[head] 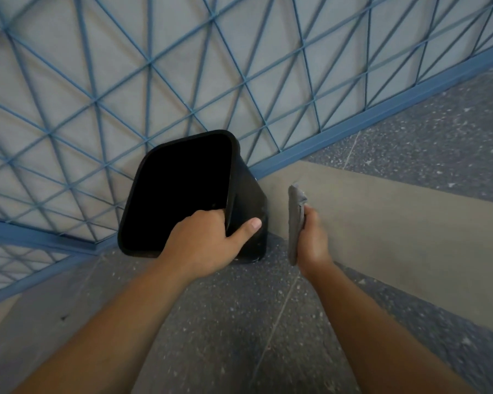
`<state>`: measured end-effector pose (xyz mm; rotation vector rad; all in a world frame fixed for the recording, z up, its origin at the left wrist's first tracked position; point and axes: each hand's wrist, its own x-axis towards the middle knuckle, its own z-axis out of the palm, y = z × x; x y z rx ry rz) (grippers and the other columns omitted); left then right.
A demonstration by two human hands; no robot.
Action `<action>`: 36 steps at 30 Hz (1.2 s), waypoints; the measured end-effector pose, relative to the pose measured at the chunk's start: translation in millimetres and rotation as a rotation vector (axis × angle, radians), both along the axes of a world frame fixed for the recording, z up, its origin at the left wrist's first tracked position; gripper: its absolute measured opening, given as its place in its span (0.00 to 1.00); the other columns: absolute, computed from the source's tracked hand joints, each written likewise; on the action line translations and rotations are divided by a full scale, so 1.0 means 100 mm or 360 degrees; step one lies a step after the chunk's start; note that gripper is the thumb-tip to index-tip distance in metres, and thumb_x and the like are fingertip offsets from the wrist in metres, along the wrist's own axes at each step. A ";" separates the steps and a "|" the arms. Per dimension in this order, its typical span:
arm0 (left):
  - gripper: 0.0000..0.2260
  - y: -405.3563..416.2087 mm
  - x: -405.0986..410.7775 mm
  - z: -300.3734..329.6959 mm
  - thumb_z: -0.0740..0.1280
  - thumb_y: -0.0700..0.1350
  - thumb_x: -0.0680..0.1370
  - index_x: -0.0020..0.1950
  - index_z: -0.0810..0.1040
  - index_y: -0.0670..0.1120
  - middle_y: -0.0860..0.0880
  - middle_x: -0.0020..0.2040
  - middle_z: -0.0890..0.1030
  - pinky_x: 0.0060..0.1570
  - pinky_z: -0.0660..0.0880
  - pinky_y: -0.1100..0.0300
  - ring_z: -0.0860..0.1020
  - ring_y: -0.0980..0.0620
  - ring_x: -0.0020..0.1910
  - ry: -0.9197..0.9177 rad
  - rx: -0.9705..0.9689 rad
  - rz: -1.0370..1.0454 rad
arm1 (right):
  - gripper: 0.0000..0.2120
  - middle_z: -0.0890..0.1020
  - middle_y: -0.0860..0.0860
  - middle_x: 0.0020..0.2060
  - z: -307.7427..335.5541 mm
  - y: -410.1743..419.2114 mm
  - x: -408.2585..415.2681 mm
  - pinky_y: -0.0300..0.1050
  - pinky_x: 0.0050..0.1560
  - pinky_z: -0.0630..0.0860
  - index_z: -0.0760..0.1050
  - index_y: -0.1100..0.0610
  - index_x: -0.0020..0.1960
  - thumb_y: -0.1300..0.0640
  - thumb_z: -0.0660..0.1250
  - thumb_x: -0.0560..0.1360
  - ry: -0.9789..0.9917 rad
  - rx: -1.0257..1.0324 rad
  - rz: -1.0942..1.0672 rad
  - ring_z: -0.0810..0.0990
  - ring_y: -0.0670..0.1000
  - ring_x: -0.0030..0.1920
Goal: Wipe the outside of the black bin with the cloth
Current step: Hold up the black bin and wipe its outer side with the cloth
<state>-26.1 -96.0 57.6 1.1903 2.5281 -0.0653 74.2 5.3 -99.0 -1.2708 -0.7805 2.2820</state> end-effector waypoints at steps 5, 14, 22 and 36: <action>0.28 0.00 0.16 0.03 0.48 0.66 0.79 0.35 0.73 0.47 0.48 0.29 0.76 0.40 0.77 0.47 0.77 0.49 0.31 0.0062 0.0128 0.0006 | 0.33 0.62 0.52 0.84 0.08 -0.26 -0.14 0.51 0.86 0.54 0.58 0.54 0.85 0.40 0.54 0.84 0.0180 0.0203 0.0132 0.60 0.53 0.84; 0.25 -0.05 0.17 -0.07 0.48 0.60 0.81 0.34 0.72 0.47 0.47 0.27 0.76 0.35 0.76 0.48 0.76 0.47 0.28 0.0003 0.0253 -0.0098 | 0.39 0.48 0.44 0.87 -0.16 -0.35 -0.65 0.58 0.87 0.41 0.50 0.43 0.85 0.32 0.48 0.77 0.0173 0.0488 0.0331 0.42 0.46 0.86; 0.23 -0.10 0.14 -0.08 0.54 0.56 0.83 0.31 0.69 0.48 0.50 0.25 0.72 0.30 0.67 0.56 0.72 0.51 0.24 -0.0102 0.0299 -0.0151 | 0.40 0.50 0.45 0.87 -0.25 -0.73 -0.43 0.59 0.87 0.42 0.49 0.43 0.84 0.26 0.51 0.77 0.0285 0.0760 0.0346 0.45 0.44 0.86; 0.24 -0.10 0.13 -0.07 0.54 0.55 0.84 0.30 0.71 0.47 0.50 0.25 0.72 0.29 0.67 0.56 0.72 0.53 0.24 -0.0171 0.0336 -0.0162 | 0.46 0.47 0.46 0.86 -0.33 -0.50 -0.54 0.57 0.87 0.43 0.44 0.52 0.86 0.30 0.49 0.75 0.0139 0.0642 0.0367 0.44 0.47 0.86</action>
